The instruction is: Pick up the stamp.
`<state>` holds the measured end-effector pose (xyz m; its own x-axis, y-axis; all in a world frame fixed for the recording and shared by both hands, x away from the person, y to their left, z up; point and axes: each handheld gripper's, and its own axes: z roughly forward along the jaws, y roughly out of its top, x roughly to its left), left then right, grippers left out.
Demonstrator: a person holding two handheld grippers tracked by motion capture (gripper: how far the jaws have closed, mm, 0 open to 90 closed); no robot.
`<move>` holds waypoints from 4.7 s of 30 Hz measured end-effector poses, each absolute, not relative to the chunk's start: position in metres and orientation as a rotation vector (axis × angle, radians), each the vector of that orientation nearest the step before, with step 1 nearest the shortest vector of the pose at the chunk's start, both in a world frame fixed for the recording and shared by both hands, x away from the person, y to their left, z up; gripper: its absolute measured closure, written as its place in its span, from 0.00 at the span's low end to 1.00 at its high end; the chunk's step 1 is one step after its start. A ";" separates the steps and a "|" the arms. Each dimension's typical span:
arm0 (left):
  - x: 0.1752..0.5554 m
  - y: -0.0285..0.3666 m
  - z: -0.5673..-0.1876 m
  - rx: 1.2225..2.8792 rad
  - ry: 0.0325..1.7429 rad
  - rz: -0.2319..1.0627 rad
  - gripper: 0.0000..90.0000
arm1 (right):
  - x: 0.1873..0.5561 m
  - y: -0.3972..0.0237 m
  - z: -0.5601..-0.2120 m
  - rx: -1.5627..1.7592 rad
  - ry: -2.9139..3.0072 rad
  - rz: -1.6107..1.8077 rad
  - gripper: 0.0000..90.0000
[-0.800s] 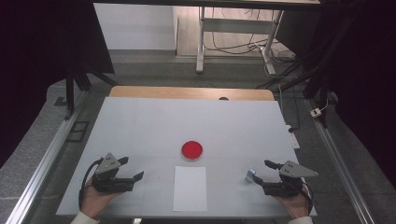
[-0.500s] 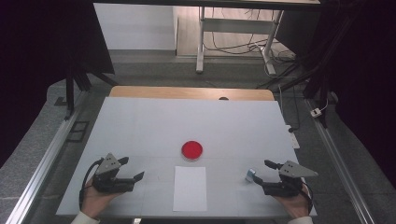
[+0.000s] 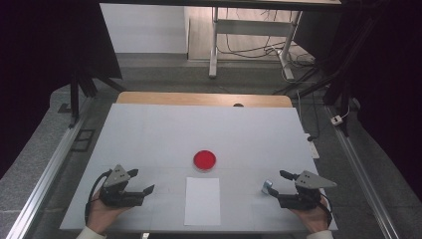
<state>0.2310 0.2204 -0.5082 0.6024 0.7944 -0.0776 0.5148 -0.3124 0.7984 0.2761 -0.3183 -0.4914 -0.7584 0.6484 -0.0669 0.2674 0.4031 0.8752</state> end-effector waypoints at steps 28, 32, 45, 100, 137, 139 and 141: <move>0.234 0.218 -0.509 2.000 1.034 0.411 0.20 | 0.273 -0.302 -0.442 0.773 2.274 1.278 0.28; 0.235 0.219 -0.509 1.995 1.037 0.407 0.20 | 0.280 -0.293 -0.431 0.775 2.338 1.217 0.29; 0.233 0.218 -0.511 2.012 1.032 0.401 0.20 | 0.298 -0.278 -0.435 0.848 2.489 1.087 0.33; 0.235 0.218 -0.515 2.037 1.038 0.407 0.20 | 0.297 -0.283 -0.477 0.843 2.597 0.945 0.84; 0.234 0.215 -0.513 2.028 1.033 0.420 0.21 | 0.297 -0.279 -0.454 0.927 2.370 1.298 0.84; 0.234 0.215 -0.513 2.024 1.033 0.423 0.21 | 0.298 -0.274 -0.453 0.910 2.357 1.302 0.84; 0.233 0.216 -0.513 2.018 1.031 0.425 0.21 | 0.298 -0.272 -0.453 0.901 2.355 1.307 0.84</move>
